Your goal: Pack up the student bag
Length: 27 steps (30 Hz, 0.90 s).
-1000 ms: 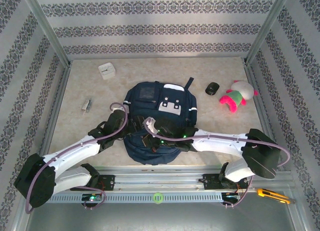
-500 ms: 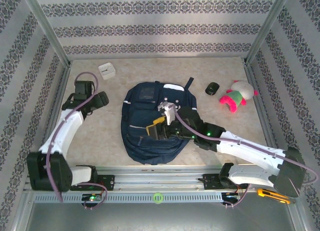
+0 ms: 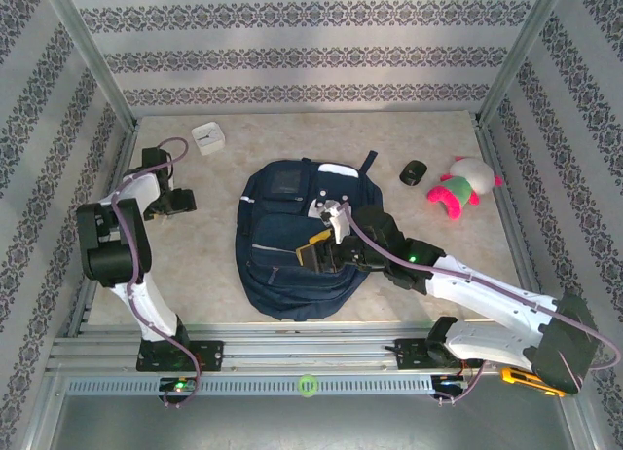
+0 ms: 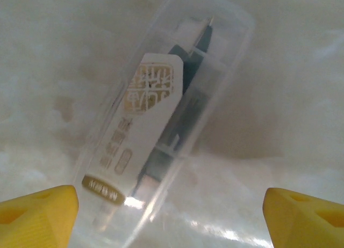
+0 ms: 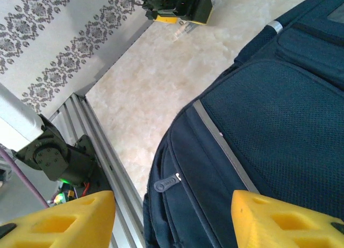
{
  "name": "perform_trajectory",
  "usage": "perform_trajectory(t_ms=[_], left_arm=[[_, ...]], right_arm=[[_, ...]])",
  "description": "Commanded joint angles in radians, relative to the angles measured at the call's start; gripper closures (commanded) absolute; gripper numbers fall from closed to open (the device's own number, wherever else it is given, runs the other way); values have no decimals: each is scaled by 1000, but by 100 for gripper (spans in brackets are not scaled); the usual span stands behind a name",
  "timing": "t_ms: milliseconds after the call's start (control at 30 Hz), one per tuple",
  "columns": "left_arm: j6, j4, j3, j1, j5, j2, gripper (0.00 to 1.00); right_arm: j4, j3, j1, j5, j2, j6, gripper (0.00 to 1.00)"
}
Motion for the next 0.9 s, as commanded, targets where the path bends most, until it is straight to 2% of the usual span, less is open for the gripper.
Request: perform_trajectory(t_ms=[0, 100, 267, 367, 500, 700, 867], left_arm=[[77, -21, 33, 34, 6, 37, 12], [100, -16, 48, 52, 1, 74, 13], [128, 3, 67, 71, 4, 118, 22], [134, -40, 129, 79, 14, 166, 42], [137, -48, 125, 81, 36, 167, 53], [149, -24, 43, 72, 65, 28, 69], [241, 17, -75, -8, 173, -236, 75]], right_arm=[[2, -30, -17, -23, -33, -13, 42], [7, -40, -20, -31, -41, -15, 42], [4, -37, -23, -32, -42, -21, 42], [2, -32, -25, -36, -41, -25, 43], [-10, -31, -31, -34, -49, -27, 43], [-1, -29, -80, -55, -46, 21, 43], [-1, 21, -160, -145, 26, 107, 43]])
